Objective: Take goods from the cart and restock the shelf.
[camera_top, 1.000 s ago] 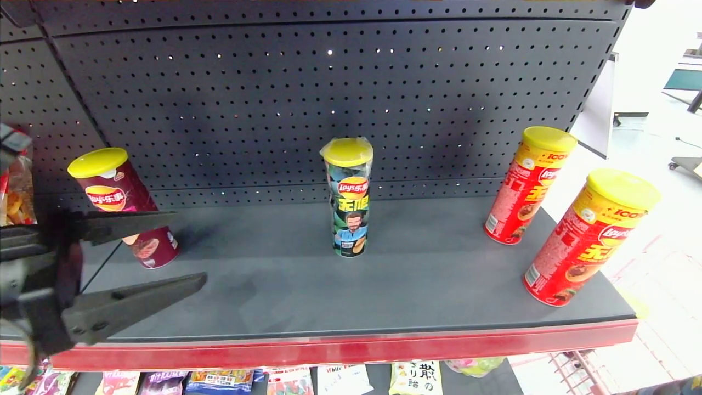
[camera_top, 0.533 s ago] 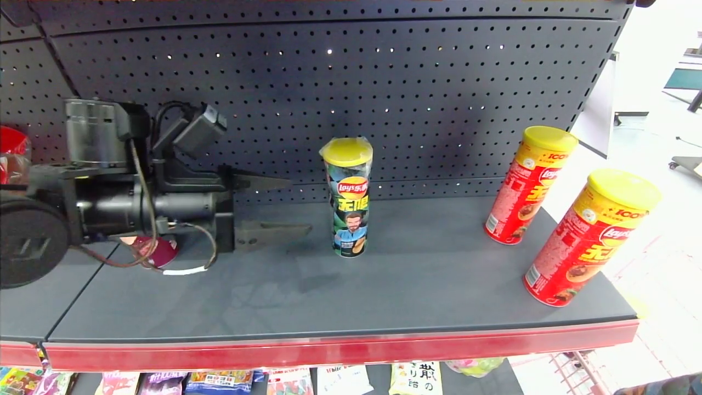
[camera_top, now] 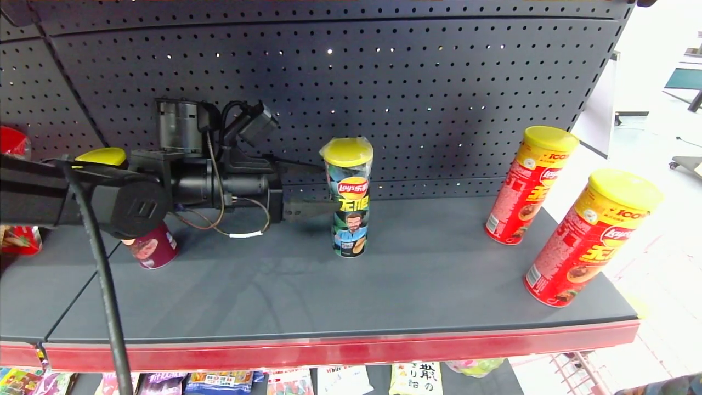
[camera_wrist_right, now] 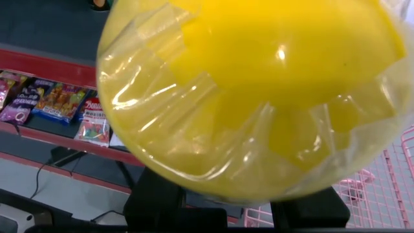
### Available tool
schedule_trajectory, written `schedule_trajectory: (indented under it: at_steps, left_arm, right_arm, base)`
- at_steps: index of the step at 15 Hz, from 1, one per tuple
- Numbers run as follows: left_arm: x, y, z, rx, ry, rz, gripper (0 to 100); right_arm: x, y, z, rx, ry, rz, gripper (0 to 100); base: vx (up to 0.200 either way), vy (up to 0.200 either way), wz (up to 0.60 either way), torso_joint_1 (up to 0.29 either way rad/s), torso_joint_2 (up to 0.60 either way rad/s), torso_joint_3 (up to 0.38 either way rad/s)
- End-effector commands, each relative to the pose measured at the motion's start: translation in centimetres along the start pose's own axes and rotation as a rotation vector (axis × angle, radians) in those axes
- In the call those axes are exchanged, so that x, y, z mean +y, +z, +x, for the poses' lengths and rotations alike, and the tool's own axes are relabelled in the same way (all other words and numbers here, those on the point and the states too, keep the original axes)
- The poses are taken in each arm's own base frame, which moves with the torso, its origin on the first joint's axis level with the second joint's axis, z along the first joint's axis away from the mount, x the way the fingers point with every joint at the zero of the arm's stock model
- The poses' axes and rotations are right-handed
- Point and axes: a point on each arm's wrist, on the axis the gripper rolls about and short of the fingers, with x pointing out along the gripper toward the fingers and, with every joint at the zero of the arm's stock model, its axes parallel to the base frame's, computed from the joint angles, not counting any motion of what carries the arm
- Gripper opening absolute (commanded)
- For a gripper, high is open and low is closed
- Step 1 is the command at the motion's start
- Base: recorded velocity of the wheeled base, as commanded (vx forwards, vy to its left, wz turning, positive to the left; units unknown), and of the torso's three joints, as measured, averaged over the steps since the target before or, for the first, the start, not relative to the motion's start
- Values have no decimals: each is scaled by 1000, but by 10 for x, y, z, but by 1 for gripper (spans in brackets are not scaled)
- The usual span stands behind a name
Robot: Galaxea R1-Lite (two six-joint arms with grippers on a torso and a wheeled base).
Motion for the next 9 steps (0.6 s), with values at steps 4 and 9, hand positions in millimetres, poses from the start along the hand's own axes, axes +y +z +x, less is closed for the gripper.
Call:
schedule_trajectory:
  at_steps: [4,9]
  left_arm:
    - [19,1,25,-17,-11,1,100]
    - [24,-6,37,-18,-16,-25,100]
  right_arm:
    - [0,-1,2,13,2,3,0]
    - [0,-1,2,18,1,4,0]
  base:
    - [0,0,0,0,0,0]
    - [0,0,0,0,0,0]
